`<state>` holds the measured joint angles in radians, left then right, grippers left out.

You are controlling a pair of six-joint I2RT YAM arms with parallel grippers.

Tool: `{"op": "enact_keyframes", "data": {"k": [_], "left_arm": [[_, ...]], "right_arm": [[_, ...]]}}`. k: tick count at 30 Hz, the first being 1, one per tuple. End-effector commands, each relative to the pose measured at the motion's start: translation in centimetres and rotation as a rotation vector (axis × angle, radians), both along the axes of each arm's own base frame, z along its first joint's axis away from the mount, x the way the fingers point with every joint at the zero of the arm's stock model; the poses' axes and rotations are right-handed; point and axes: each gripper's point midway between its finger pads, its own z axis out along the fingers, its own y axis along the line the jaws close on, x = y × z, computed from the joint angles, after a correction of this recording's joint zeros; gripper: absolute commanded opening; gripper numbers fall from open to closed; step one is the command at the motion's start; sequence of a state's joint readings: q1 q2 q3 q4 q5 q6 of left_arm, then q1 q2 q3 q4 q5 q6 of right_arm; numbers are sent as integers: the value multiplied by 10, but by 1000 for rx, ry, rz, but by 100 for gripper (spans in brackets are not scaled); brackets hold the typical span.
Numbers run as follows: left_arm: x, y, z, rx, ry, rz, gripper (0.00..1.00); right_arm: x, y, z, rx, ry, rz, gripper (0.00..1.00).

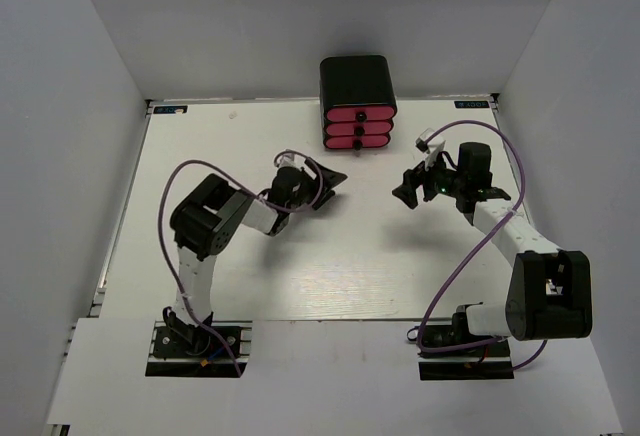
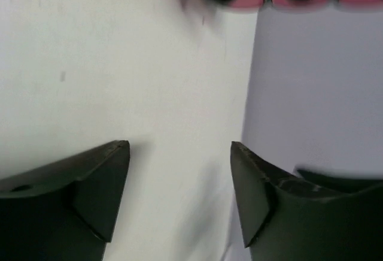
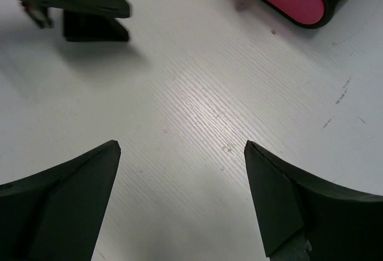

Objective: Sort the stationery into containers
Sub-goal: Reset both arms

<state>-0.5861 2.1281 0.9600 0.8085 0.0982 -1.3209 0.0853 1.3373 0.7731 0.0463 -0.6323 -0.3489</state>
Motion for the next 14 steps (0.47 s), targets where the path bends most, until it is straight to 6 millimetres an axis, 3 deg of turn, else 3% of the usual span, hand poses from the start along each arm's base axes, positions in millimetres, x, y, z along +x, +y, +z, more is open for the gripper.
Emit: {"op": "enact_keyframes", "data": {"k": [1,2,3,4,5,8,9,10,11,12,14], "left_arm": [[-38,9,27,95,-152,-149,85],[-44,13,52,140,-243,-181,94],[-55,15,55,179,-264,-206,100],[-61,16,64,221,-304,-218,100],[-63,26,89,298,-390,-221,100],[-76,47,101,419,-438,-226,100],[-81,57,126,425,-491,-197,100],[-80,65,137,454,-519,-165,100],[-85,75,132,515,-512,-171,100],[-88,83,152,521,-548,-137,100],[-96,95,155,563,-557,-144,100]], "right_arm": [[11,-9,7,-14,4,-72,90],[15,-11,12,-19,1,-91,90],[16,-12,14,5,28,-129,90],[18,-16,14,-5,39,-173,90],[27,-20,28,4,19,-211,90],[27,-25,36,9,49,-259,90],[27,-24,38,14,52,-260,90],[26,-23,40,16,60,-257,90],[26,-22,43,22,60,-252,90],[26,-19,48,31,51,-246,90],[25,-17,51,50,48,-230,90]]}}
